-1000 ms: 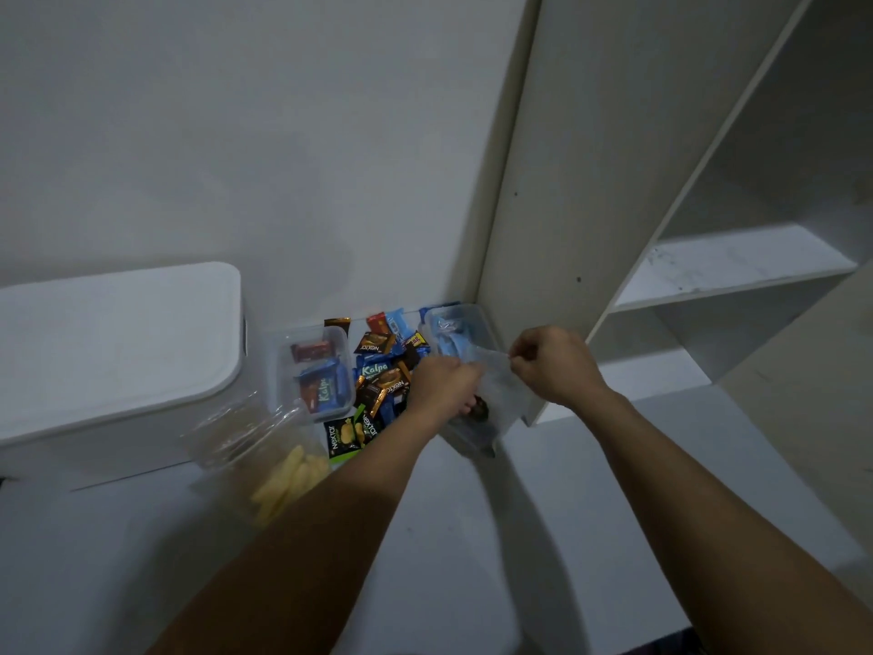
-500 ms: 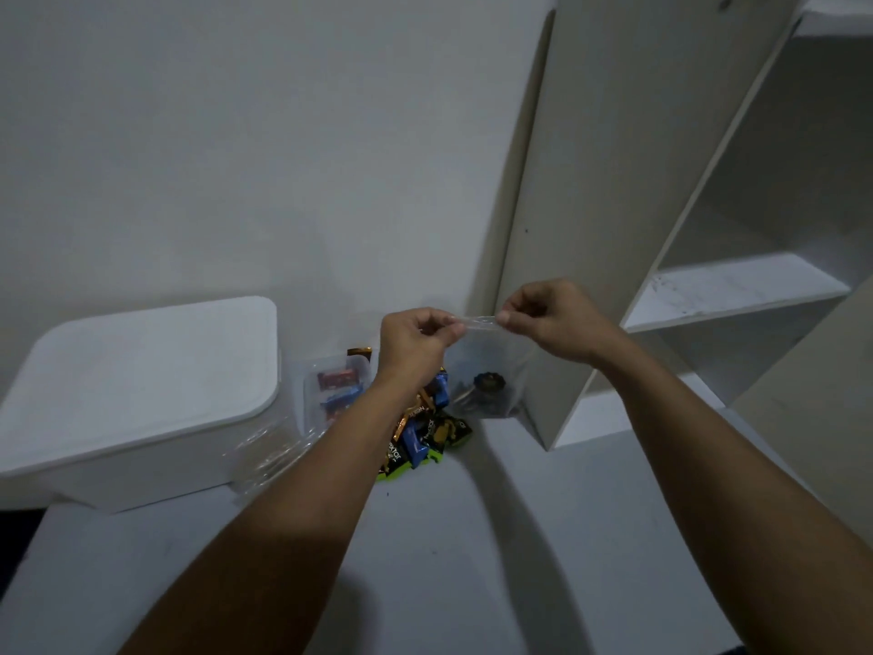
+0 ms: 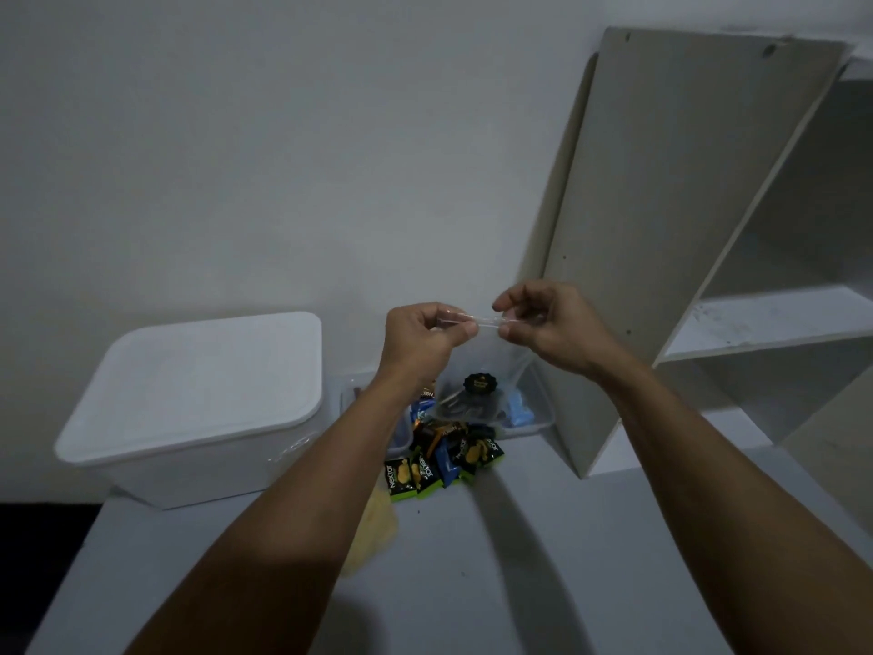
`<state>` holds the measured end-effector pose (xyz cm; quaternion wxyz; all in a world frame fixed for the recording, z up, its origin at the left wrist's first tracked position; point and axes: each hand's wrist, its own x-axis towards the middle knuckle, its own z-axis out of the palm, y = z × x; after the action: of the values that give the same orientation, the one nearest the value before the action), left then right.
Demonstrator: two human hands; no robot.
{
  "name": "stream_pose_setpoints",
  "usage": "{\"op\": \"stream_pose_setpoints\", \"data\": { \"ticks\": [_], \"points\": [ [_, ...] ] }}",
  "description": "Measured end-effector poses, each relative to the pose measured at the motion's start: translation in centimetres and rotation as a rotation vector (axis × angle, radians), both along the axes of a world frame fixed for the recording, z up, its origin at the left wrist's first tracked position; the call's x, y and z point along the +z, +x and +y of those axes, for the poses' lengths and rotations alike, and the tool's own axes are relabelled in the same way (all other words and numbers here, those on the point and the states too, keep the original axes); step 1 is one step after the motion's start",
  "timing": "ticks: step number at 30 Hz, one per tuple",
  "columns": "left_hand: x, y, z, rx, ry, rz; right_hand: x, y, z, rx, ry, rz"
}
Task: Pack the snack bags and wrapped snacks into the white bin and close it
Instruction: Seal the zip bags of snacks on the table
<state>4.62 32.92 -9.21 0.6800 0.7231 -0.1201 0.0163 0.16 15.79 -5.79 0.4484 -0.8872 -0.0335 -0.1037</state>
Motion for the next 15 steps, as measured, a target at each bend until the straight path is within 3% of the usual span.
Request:
{"op": "stream_pose_setpoints", "data": {
  "ticks": [6,10,15],
  "points": [
    [0.5,-0.3,1.4,-0.045,0.031,-0.016,0.6,0.3,1.7,0.038,0.044,-0.016],
    [0.3,0.0,2.5,0.03,0.007,0.006,0.3,0.9,1.8,0.01,0.018,-0.038],
    [0.4,-0.5,1.9,0.074,0.068,-0.016,0.5,1.0,2.7,0.06,-0.161,-0.072]
  ]
}}
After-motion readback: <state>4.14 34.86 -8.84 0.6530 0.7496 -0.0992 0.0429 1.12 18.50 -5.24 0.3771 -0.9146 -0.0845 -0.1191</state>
